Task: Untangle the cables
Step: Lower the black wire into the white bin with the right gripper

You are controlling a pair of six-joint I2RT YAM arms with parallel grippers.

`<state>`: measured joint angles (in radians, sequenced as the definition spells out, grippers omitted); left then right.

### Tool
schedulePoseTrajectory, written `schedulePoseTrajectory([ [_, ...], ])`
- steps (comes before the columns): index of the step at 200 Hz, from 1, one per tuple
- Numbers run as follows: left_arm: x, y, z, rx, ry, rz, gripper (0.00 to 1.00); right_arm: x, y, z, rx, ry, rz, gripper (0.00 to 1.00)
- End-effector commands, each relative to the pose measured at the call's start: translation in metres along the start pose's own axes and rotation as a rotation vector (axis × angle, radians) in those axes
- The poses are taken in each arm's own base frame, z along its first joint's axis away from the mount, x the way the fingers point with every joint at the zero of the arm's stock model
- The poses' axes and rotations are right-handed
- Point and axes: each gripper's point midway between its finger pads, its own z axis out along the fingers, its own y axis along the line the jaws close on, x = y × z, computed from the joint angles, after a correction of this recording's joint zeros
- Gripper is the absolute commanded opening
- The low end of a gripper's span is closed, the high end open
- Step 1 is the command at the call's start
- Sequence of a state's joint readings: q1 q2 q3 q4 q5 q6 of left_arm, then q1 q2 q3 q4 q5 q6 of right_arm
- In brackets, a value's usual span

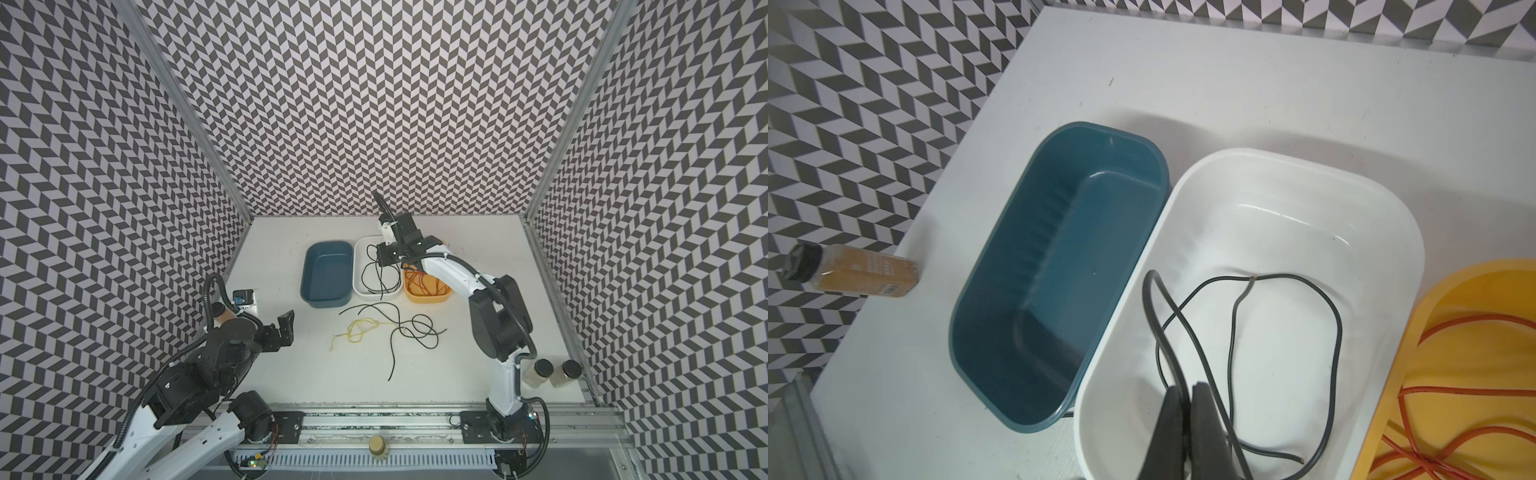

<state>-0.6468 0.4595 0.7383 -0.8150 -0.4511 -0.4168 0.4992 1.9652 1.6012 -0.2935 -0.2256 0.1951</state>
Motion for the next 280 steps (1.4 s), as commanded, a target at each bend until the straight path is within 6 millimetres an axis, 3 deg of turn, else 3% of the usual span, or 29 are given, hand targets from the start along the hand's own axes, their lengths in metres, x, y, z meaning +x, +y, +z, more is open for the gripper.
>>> schedulePoseTrajectory([
  [1, -0.001, 0.002, 0.002, -0.011, -0.003, -0.007, 1.00, -0.008, -0.007, 0.008, 0.022, -0.026, -0.026, 0.00],
  [86, 0.000, 0.000, 0.003, 0.000, 0.000, -0.004, 1.00, 0.026, -0.037, 0.042, 0.109, 0.073, -0.035, 0.00],
  [151, 0.000, -0.001, 0.003, 0.003, 0.000, -0.005, 1.00, 0.039, -0.048, 0.052, 0.138, 0.129, -0.010, 0.00],
  [194, 0.000, -0.001, 0.003, 0.004, 0.001, -0.006, 1.00, 0.034, -0.047, 0.055, 0.135, 0.119, 0.003, 0.00],
  [280, -0.001, 0.000, 0.004, 0.003, 0.000, -0.009, 1.00, 0.006, -0.055, 0.052, 0.203, 0.017, 0.046, 0.02],
])
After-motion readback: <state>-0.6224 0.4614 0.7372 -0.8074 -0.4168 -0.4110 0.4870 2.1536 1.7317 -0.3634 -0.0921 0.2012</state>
